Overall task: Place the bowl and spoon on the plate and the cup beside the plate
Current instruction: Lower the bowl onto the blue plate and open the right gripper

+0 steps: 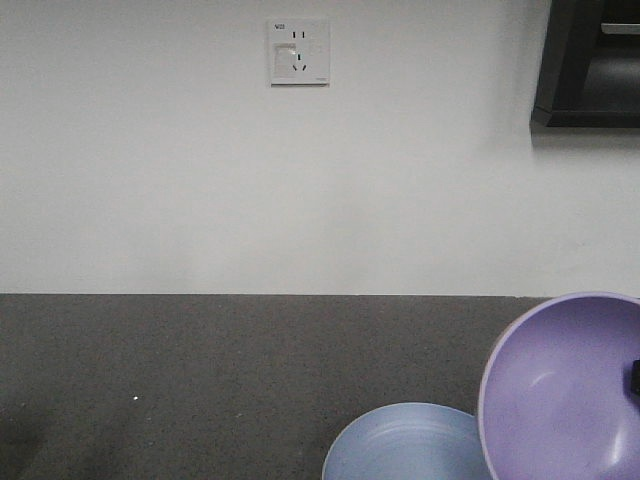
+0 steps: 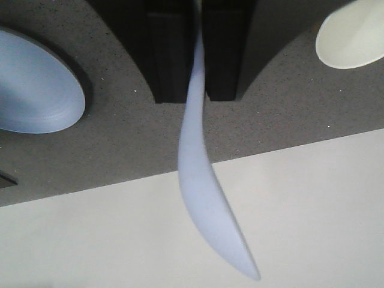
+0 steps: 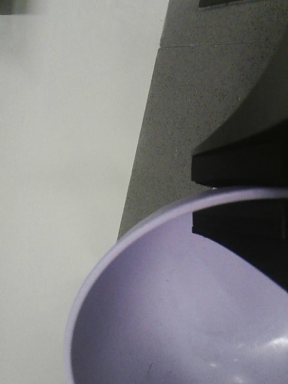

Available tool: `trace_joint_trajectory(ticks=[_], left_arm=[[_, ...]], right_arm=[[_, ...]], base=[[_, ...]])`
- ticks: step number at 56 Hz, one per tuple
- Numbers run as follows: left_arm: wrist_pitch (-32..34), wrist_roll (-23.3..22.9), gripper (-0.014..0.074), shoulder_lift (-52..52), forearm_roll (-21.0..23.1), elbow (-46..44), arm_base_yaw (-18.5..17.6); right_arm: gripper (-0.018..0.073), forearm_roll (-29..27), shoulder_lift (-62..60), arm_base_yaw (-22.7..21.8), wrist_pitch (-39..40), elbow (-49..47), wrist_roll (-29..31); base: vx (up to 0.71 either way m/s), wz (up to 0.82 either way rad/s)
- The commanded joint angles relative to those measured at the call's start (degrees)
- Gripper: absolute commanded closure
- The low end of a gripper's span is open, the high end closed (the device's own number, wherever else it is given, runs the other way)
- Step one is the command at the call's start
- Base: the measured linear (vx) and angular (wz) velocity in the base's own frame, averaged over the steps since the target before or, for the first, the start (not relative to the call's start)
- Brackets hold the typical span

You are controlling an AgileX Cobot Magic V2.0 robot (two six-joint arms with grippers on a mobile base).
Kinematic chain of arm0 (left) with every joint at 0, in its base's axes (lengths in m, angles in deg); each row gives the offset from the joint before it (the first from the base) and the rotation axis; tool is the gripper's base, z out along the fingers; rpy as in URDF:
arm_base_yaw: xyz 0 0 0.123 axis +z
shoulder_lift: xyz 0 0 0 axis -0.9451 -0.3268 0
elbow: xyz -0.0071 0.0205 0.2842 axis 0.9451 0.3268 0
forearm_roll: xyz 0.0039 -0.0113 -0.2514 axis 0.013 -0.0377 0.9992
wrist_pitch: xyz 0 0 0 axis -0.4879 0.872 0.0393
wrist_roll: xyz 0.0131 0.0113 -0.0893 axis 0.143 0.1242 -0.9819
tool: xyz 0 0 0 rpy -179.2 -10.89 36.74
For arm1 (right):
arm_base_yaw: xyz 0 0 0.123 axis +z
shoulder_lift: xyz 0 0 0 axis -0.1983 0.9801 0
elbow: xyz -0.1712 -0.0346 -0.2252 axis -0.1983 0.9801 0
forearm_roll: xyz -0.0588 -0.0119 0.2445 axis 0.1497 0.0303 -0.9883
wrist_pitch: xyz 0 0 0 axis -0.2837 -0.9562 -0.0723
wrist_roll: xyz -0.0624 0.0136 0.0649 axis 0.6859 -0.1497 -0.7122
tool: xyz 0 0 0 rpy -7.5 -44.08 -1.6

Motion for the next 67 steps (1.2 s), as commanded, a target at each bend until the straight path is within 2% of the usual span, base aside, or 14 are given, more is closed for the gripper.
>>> trace_joint_trajectory(ticks=[1, 19, 34, 40, 45, 53, 61, 67], left_arm=[[4.5, -0.2, 0.0596, -0.3, 1.6, -1.4, -0.3], [4.6, -0.2, 0.0596, -0.3, 1.9, -1.4, -0.3], [5.3, -0.2, 0.0596, -0.3, 2.0, -1.4, -0.3], [6.3, -0.4, 0.0596, -0.3, 2.4, -1.4, -0.3], [7.4, -0.6, 0.0596, -0.3, 4.4, -1.4, -0.3], [8.6, -0.7, 0.0596, -0.3, 9.5, -1.4, -0.3], [8.9, -0.7, 0.0596, -0.5, 9.6, -1.4, -0.3], [8.7, -0.7, 0.0596, -0.6, 9.5, -1.4, -0.3]], right_arm=[[0.0568, -1.2, -0.1, 0.1, 4.0, -1.7, 0.1], [0.0568, -1.7, -0.1, 0.1, 5.0, -1.7, 0.0], [0.0568, -6.1, -0.1, 0.1, 6.3, -1.7, -0.2], [0.0568, -5.9, 1.5, 0.1, 5.5, -2.0, -0.4], [0.0568, -4.0, 6.2, 0.1, 1.3, -3.9, -3.7], [0.0568, 2.3, 20.4, 0.1, -8.7, -11.1, -10.4], [0.0568, 7.0, 33.1, 0.4, -15.0, -18.4, -13.2], [0.0568, 9.7, 40.2, 2.7, -15.5, -21.4, -15.3]], base=[[0.00, 0.00], [0.00, 0.00], [0.00, 0.00], [0.00, 0.00], [0.00, 0.00], [0.00, 0.00], [0.00, 0.00], [0.00, 0.00]])
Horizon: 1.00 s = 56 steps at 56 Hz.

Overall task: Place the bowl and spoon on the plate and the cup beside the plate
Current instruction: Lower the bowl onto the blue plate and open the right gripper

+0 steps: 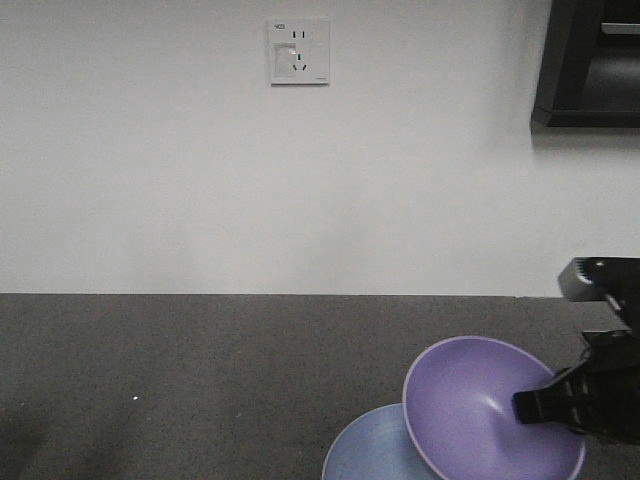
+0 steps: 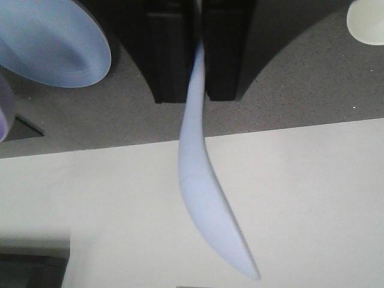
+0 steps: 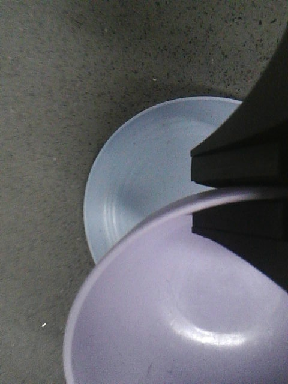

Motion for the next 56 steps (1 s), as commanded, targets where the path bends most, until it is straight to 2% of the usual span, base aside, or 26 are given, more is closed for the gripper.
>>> trace_joint_trajectory(ticks=[1, 11, 34, 46, 56], left_arm=[[4.5, -0.5, 0.0596, -0.6, 1.9, -1.4, -0.3], [4.3, -0.5, 0.0596, -0.6, 1.9, -1.4, -0.3], [2.3, -0.5, 0.0596, -0.6, 1.9, -1.4, -0.3], [1.9, -0.5, 0.0596, -0.6, 1.9, -1.4, -0.3], [1.7, -0.5, 0.0596, -0.6, 1.9, -1.4, -0.3]], right_arm=[[0.0568, 1.7, 4.6, 2.4, 1.6, -4.6, -2.3], [0.0568, 7.5, 13.0, 7.9, 4.0, -7.3, -8.4], [0.0552, 7.2, 19.5, 8.3, 9.0, -7.4, -8.6], [0.0426, 6.0, 19.7, 8.3, 9.2, -7.4, -8.5], [0.0229, 5.2, 19.7, 8.3, 8.7, -7.4, -8.3]], base=[[0.00, 0.00], [0.00, 0.00], [0.00, 0.00], [0.00, 0.00], [0.00, 0.00]])
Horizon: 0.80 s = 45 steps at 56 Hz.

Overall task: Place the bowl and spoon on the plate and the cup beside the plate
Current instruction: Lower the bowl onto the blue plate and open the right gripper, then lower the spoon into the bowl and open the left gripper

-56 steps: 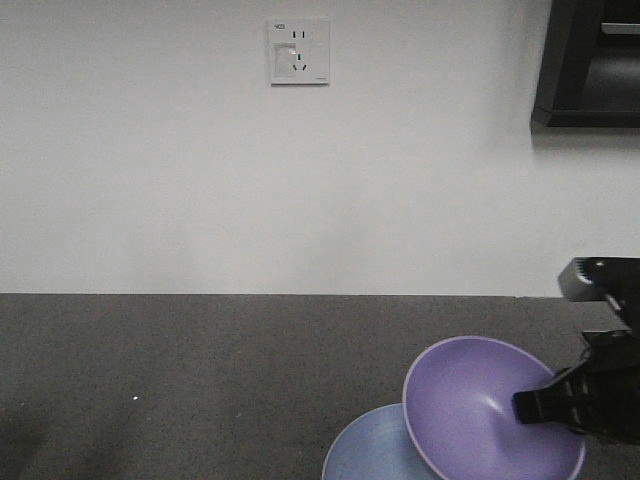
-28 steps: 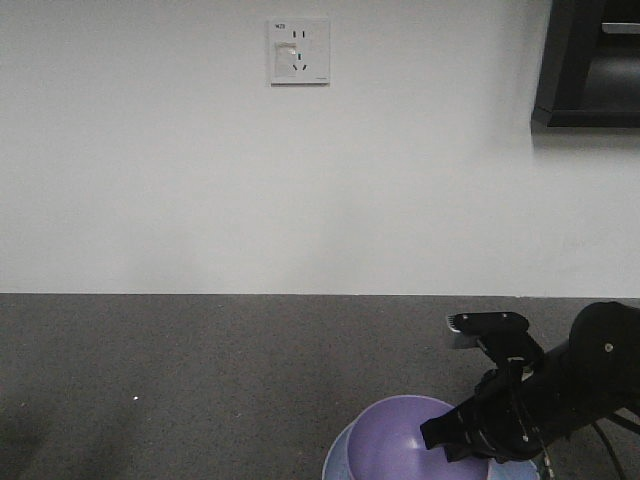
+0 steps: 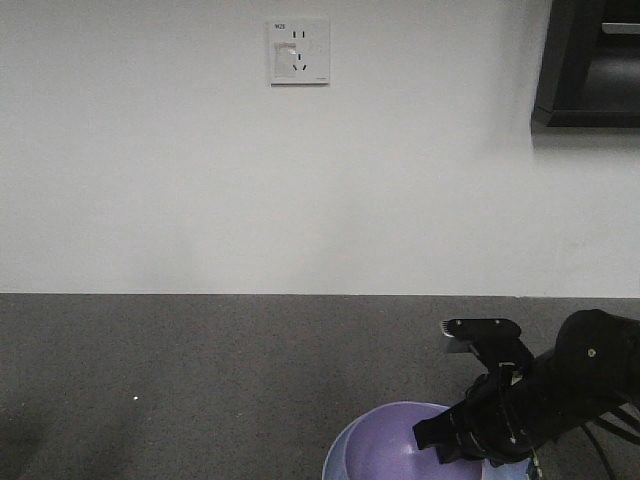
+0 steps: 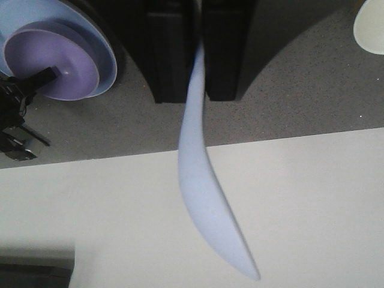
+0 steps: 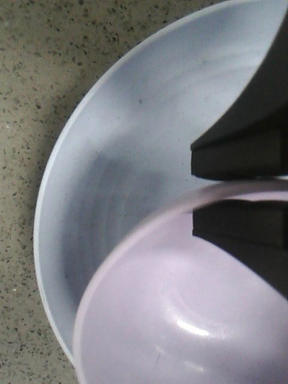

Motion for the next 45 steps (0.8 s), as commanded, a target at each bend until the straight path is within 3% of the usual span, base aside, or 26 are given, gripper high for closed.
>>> trace_joint_trajectory(ticks=[1, 11, 17, 32, 45], left_arm=[[3.5, -0.5, 0.0596, -0.6, 1.8, -1.4, -0.3], [3.4, -0.5, 0.0596, -0.6, 1.8, -1.4, -0.3], [3.1, -0.5, 0.0596, -0.6, 1.8, -1.4, -0.3], [-1.0, -2.0, 0.0596, -2.5, 1.4, -2.7, -0.3], [-15.6, 0.9, 0.0596, -18.7, -5.2, -18.7, -0.3]], right_arm=[[0.0202, -1.5, -2.3, 0.0, 2.2, -2.0, 0.4], [0.0029, -1.7, -3.1, 0.0, 2.6, -2.0, 0.4], [-0.0024, -0.3, -5.5, 0.0, 3.3, -2.0, 0.5], [-0.0023, 4.9, -18.2, 0.0, 0.6, -2.0, -0.8], [0.0010, 6.6, -30.5, 0.0, -2.3, -1.2, -2.9]], base=[[0.00, 0.00], [0.00, 0.00], [0.00, 0.00], [0.00, 0.00], [0.00, 0.00]])
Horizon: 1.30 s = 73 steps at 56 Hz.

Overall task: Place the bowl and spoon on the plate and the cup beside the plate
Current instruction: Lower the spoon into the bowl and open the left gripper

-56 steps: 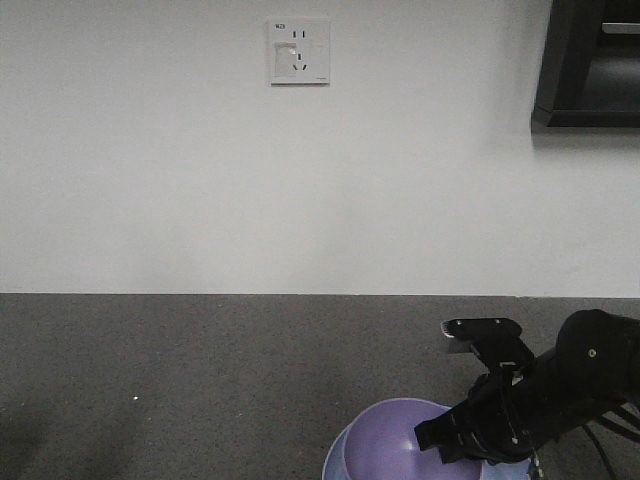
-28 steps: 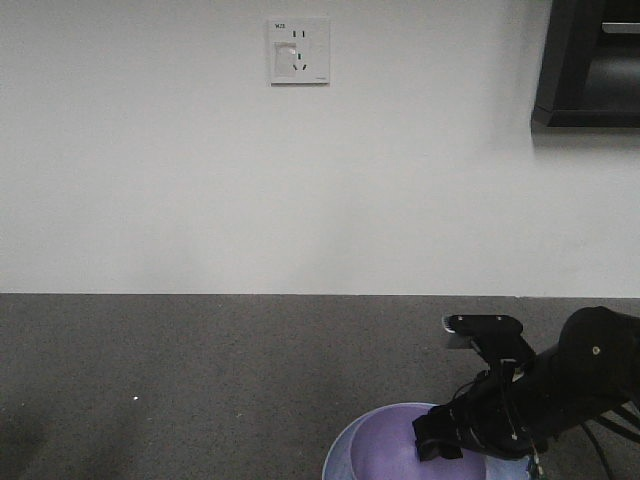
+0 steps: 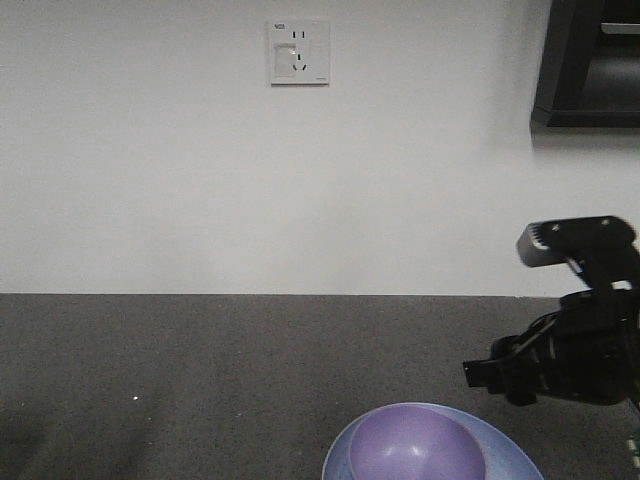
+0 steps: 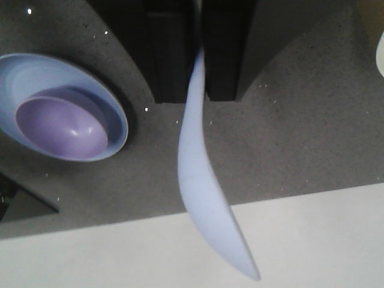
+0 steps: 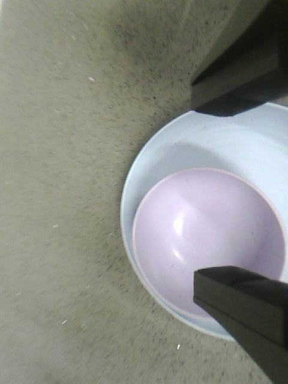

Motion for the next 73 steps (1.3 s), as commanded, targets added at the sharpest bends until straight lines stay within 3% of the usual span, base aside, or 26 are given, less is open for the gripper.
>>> trace_joint_trajectory(ticks=[1, 9, 14, 31, 47, 56, 62, 73], left_arm=[[-1.5, 2.2, 0.0596, -6.7, -0.5, -9.1, -0.3], [-7.6, 4.7, 0.0596, -19.8, 1.2, -20.3, -0.6], [-10.7, 5.9, 0.0596, -27.1, 2.7, -26.7, -2.8], [-12.4, 4.8, 0.0596, -46.3, 2.1, -37.3, -20.1], [-13.1, 2.9, 0.0596, -58.0, 2.0, -44.0, -29.6], [-14.5, 0.6, 0.0593, -64.7, 1.6, -51.0, -32.3], [-13.0, 0.9, 0.0582, -65.8, 1.4, -51.3, -32.3], [-10.9, 0.9, 0.0476, -66.1, 0.1, -51.2, -32.3]], right_arm=[[0.0011, 0.5, -5.6, 0.0, 2.3, -1.0, -0.7], [0.0013, 1.1, -10.3, 0.0, 2.2, 0.7, -0.7], [0.0013, 2.1, -12.3, 0.0, 2.1, 1.7, -1.1], [0.0013, 6.5, -13.6, 0.0, 1.0, 4.9, -4.5], [0.0013, 6.6, -13.6, 0.0, 0.7, 4.9, -4.5], [0.0013, 6.7, -13.6, 0.0, 0.7, 4.9, -4.5], [0.0013, 6.7, -13.6, 0.0, 0.7, 4.9, -4.5], [0.0013, 6.7, -13.6, 0.0, 0.7, 4.9, -4.5]], base=[[0.00, 0.00], [0.00, 0.00], [0.00, 0.00], [0.00, 0.00], [0.00, 0.00], [0.00, 0.00], [0.00, 0.00], [0.00, 0.00]])
